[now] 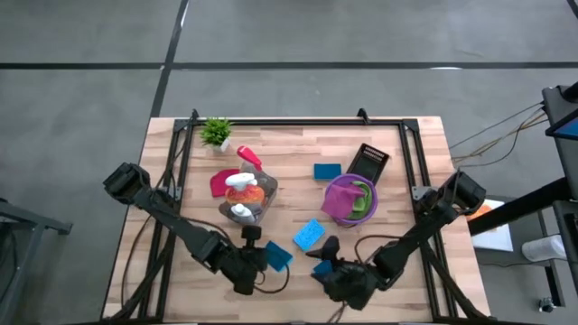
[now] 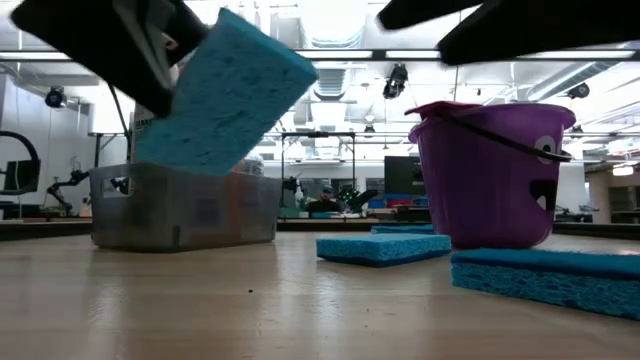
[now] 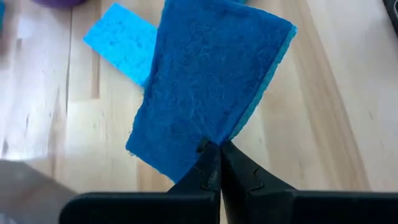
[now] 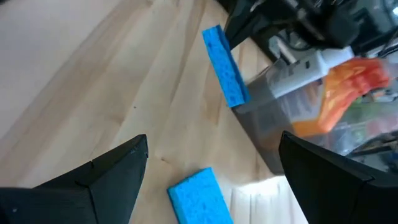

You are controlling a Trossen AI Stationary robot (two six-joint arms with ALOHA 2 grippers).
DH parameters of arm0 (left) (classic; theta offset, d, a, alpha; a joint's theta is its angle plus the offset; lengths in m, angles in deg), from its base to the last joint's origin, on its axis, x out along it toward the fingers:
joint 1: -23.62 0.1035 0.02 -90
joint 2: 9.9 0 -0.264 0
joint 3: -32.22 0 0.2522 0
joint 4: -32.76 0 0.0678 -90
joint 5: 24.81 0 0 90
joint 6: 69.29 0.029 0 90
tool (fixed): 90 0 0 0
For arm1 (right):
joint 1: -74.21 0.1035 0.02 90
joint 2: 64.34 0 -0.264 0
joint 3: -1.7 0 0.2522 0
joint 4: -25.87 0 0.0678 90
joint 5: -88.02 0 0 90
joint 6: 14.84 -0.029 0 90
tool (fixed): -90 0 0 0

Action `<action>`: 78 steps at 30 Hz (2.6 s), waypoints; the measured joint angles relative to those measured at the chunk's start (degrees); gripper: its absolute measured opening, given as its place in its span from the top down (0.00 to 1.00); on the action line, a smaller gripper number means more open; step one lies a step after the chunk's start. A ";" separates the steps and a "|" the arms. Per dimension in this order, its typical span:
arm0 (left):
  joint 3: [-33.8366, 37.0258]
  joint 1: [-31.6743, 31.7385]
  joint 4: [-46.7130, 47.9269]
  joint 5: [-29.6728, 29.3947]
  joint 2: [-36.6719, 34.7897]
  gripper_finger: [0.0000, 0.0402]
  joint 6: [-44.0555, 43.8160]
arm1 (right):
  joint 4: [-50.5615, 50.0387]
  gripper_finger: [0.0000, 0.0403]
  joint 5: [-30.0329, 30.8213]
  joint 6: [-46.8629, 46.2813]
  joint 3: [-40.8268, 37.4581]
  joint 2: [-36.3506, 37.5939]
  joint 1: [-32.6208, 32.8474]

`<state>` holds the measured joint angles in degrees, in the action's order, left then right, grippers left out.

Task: Pick & Place Kitchen Items
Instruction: Put the blue sponge wipe into the black bin

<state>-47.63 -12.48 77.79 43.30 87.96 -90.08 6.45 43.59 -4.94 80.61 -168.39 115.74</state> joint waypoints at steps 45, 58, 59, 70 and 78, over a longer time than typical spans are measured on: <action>0.04 5.71 -13.03 9.10 1.73 1.00 18.56 | 6.50 0.95 -20.30 5.07 0.43 -0.05 -9.11; 0.02 5.66 -17.28 12.74 1.46 1.00 23.83 | 9.15 0.95 -30.18 0.34 0.29 0.08 -7.91; 0.02 5.66 -18.13 12.72 1.46 1.00 23.83 | 9.28 0.95 -30.30 0.24 0.15 0.12 -7.88; 0.02 4.04 -32.06 12.05 1.20 1.00 26.80 | 51.47 0.96 -39.56 0.79 -17.32 0.68 -7.77; 0.68 3.48 -40.53 11.64 1.05 1.00 30.70 | 65.54 0.96 -36.44 -1.17 -32.82 13.03 -7.26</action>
<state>-46.95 -9.00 37.26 54.95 89.01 -59.38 71.99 7.15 -6.12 47.79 -155.35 108.48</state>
